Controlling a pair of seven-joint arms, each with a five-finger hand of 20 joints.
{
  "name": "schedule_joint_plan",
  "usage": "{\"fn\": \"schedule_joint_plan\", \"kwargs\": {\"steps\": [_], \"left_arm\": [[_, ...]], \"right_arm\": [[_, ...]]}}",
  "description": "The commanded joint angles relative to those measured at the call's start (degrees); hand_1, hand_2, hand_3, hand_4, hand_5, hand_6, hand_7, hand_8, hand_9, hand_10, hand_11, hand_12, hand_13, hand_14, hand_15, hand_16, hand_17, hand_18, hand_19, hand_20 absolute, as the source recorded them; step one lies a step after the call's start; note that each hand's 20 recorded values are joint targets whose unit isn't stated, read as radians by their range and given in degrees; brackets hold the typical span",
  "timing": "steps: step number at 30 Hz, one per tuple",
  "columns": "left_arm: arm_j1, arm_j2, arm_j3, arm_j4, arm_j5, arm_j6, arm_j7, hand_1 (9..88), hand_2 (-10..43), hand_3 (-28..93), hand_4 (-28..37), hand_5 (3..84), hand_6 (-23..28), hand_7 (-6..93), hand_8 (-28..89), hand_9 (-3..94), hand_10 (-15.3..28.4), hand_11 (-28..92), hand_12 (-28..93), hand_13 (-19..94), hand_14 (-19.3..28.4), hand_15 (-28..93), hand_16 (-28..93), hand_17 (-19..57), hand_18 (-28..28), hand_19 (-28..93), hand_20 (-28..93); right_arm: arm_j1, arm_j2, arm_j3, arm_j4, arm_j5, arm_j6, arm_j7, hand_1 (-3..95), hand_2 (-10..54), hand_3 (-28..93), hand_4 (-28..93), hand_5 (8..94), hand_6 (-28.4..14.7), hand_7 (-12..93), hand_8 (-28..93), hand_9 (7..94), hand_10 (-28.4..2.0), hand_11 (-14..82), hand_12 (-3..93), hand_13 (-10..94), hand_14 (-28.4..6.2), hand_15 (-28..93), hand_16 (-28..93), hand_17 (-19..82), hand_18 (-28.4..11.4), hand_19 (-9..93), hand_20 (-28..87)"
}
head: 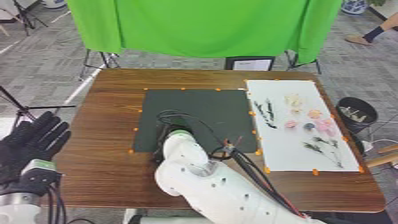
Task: Arrange flowers
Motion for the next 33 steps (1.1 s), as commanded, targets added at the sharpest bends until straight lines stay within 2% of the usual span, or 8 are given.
{"fn": "schedule_joint_plan", "kwargs": {"steps": [1, 2, 4, 9, 20, 22, 30, 33], "left_arm": [[-0.15, 0.85, 0.11, -0.04, -0.36, 0.78, 0.54, 29.8, 17.2, 76, -25.8, 52.6, 10.2, 15.9, -8, 44.7, 16.4, 23, 12, 32, 17.2, 43, -9, -4.5, 16.2, 44, 9], [-0.64, 1.33, 0.50, 0.05, -0.56, 1.12, 0.86, 29.8, 17.2, 75, -25.8, 52.6, 10.2, 15.9, -8, 44.7, 16.4, 23, 12, 32, 17.2, 43, -9, -4.5, 16.2, 44, 9], [-0.68, 1.02, 0.50, 0.05, -0.37, 1.38, 0.66, 29.7, 17.3, 76, -25.4, 52.5, 10.1, 16.0, -8, 44.6, 16.4, 23, 12, 32, 17.1, 43, -9, -4.6, 16.3, 44, 9], [-1.58, 0.92, 1.26, 0.32, -0.08, 0.87, -0.02, 29.9, 17.5, 76, -25.1, 52.5, 10.1, 16.1, -8, 44.4, 16.3, 24, 12, 31, 17.0, 43, -9, -4.6, 16.5, 44, 10], [-2.69, 0.87, 2.36, 0.70, 0.16, 0.55, -0.24, 29.7, 16.6, 76, -25.5, 51.6, 10.0, 16.5, -8, 42.8, 16.1, 24, 12, 31, 17.0, 43, -9, -4.6, 16.6, 44, 10], [-2.57, 1.03, 2.40, 0.71, 0.08, 0.38, -0.01, 29.8, 16.5, 76, -25.6, 51.6, 10.1, 16.5, -8, 42.7, 16.1, 24, 12, 31, 17.0, 43, -9, -4.7, 16.6, 44, 10], [-3.26, 0.59, 2.90, 0.89, 0.85, 0.27, -0.93, 29.8, 16.3, 76, -25.6, 51.5, 10.1, 16.6, -8, 42.6, 16.2, 24, 12, 31, 16.9, 43, -9, -4.8, 16.7, 44, 10], [-2.81, 0.52, 2.63, 0.79, 0.61, 0.37, -0.64, 29.8, 16.3, 76, -25.7, 51.4, 10.0, 16.6, -8, 42.5, 16.2, 24, 12, 31, 17.0, 43, -9, -4.8, 16.7, 44, 10]], "right_arm": [[-0.37, -0.94, -0.18, 0.34, -0.49, -1.88, 2.65, 38.9, -9.5, 89, 3, 69.3, -0.9, 68, 3, 93.7, -7.5, 24.0, 44.6, 88, -7.7, 39, 48, 50, -26.9, 93, 28], [0.07, -0.64, -0.78, 0.26, 0.37, -1.04, 3.26, 39.1, -9.5, 88, 2, 69.0, -0.7, 68, 3, 93.7, -7.6, 23.5, 45.0, 88, -7.8, 39, 48, 51, -26.9, 93, 28], [-0.49, -1.08, -0.51, 0.43, -0.12, -1.81, 3.01, 38.9, -9.5, 88, 1, 67.3, -0.3, 68, 4, 93.7, -7.7, 22.7, 45.3, 88, -8.3, 40, 47, 51, -26.9, 93, 28], [-1.08, -1.24, -0.17, 0.63, -0.77, -1.79, 2.76, 41.0, -9.5, 81, -8, 65.6, -2.4, 64, 9, 92.5, -9.8, 25.4, 42.9, 87, -10.5, 44, 36, 51, -26.9, 93, 28], [-1.25, -0.27, -0.05, -0.01, 0.66, -3.19, 2.20, 39.1, -9.5, 75, -11, 64.2, -3.7, 61, 11, 88.3, -12.8, 32.9, 34.4, 86, -11.4, 44, 35, 49, -27.0, 93, 26], [-1.11, 0.15, -0.36, -0.66, 0.95, -3.28, 1.83, 38.7, -9.5, 73, -13, 64.0, -4.0, 61, 11, 87.4, -13.6, 35.3, 29.4, 85, -11.3, 44, 34, 49, -27.1, 93, 26], [-0.80, 0.58, -1.11, -0.94, -0.06, -2.89, 1.31, 34.7, -9.5, 75, -17, 64.2, -6.3, 57, 11, 86.1, -14.4, 35.6, 28.2, 85, -11.6, 43, 33, 49, -27.2, 93, 25], [-0.41, 1.15, -1.30, -1.81, 0.92, -2.50, 1.35, 34.6, -9.5, 75, -17, 63.8, -6.4, 57, 11, 85.7, -14.5, 35.4, 28.0, 85, -11.6, 43, 33, 49, -27.1, 93, 24]]}}
